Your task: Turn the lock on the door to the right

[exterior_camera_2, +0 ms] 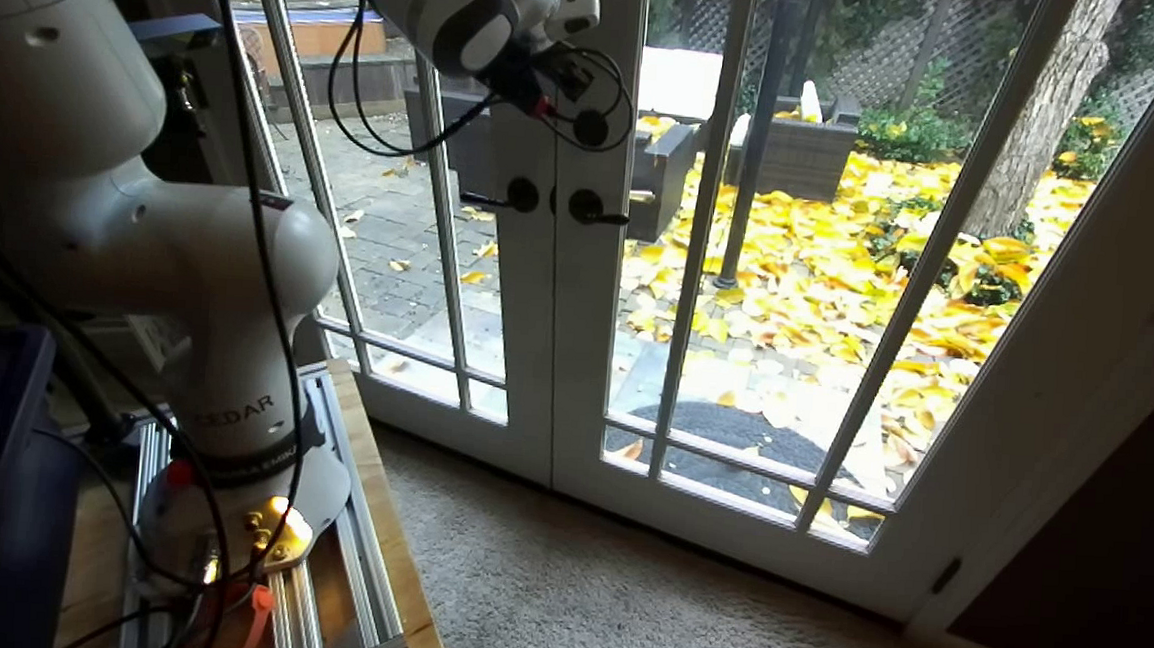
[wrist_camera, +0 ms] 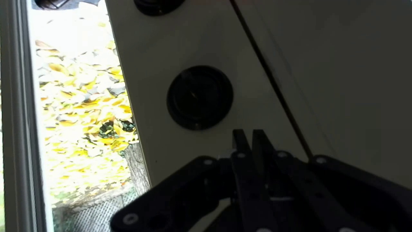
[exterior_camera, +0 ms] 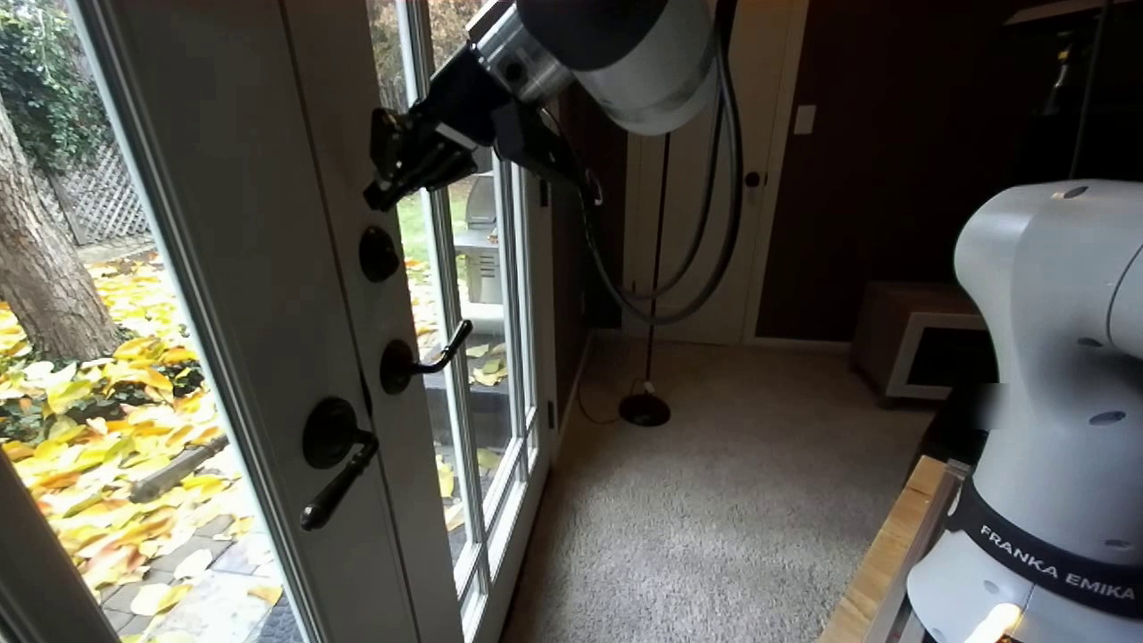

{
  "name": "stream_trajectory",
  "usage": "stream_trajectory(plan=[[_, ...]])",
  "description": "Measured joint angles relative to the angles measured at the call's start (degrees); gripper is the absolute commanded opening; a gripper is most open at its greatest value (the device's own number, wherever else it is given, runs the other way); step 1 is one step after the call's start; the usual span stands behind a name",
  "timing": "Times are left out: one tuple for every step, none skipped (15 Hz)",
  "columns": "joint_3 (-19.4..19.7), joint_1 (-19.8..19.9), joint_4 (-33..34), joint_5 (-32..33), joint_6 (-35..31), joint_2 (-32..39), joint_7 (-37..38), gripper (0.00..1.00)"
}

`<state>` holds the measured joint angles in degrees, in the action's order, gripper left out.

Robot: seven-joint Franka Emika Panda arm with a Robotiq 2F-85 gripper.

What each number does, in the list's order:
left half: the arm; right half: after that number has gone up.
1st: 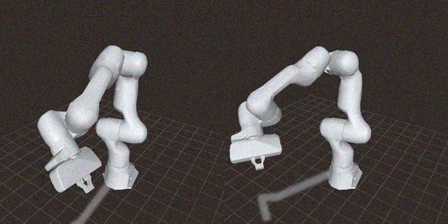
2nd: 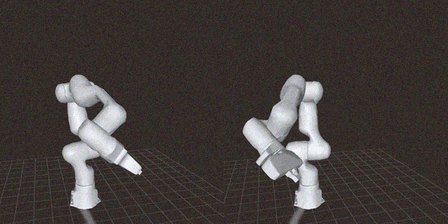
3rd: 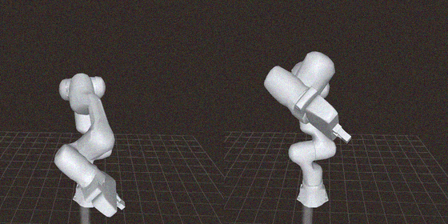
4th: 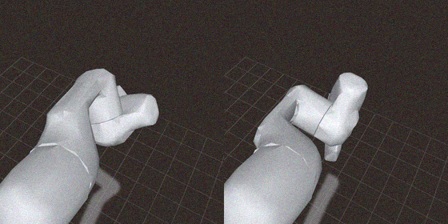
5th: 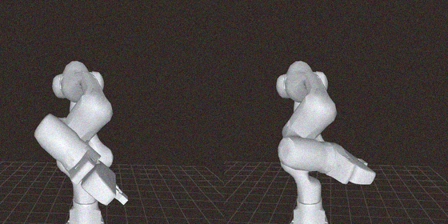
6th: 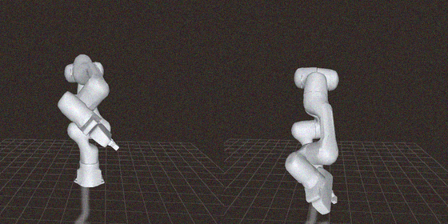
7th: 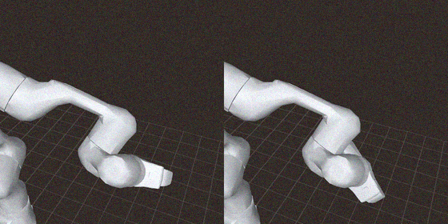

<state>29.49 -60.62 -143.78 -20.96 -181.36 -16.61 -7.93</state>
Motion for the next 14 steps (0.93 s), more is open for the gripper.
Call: stream_trajectory(plan=[[2.7,-2.6,-0.4,-0.8,0.0,-1.8,-0.7,0.03],[5.4,-5.0,-0.7,-1.2,0.0,-3.5,-1.3,0.03],[7.9,-7.0,-1.1,-1.2,0.0,-4.9,-1.8,0.17],[9.8,-8.3,-1.5,-1.2,0.5,-5.9,-2.4,0.39],[10.7,-8.5,-1.8,-1.0,2.2,-6.2,-3.1,0.41],[11.1,-8.3,-1.9,-0.7,4.3,-6.2,-3.9,0.42],[11.0,-7.9,-1.9,-0.1,7.0,-5.9,-4.6,0.49],[10.5,-7.4,-1.9,1.1,9.8,-5.5,-4.9,0.55],[9.6,-6.6,-1.9,2.6,12.1,-4.9,-4.9,0.62],[8.3,-5.7,-1.8,4.4,14.3,-4.2,-4.8,0.69],[6.9,-4.7,-1.5,6.5,16.4,-3.3,-4.6,0.75],[5.3,-3.6,-1.1,8.8,18.4,-2.5,-4.1,0.83],[2.5,-1.3,-0.7,10.0,20.5,-1.6,-4.0,0.89],[-1.4,2.4,-0.1,10.9,22.6,-0.6,-4.3,0.97]])
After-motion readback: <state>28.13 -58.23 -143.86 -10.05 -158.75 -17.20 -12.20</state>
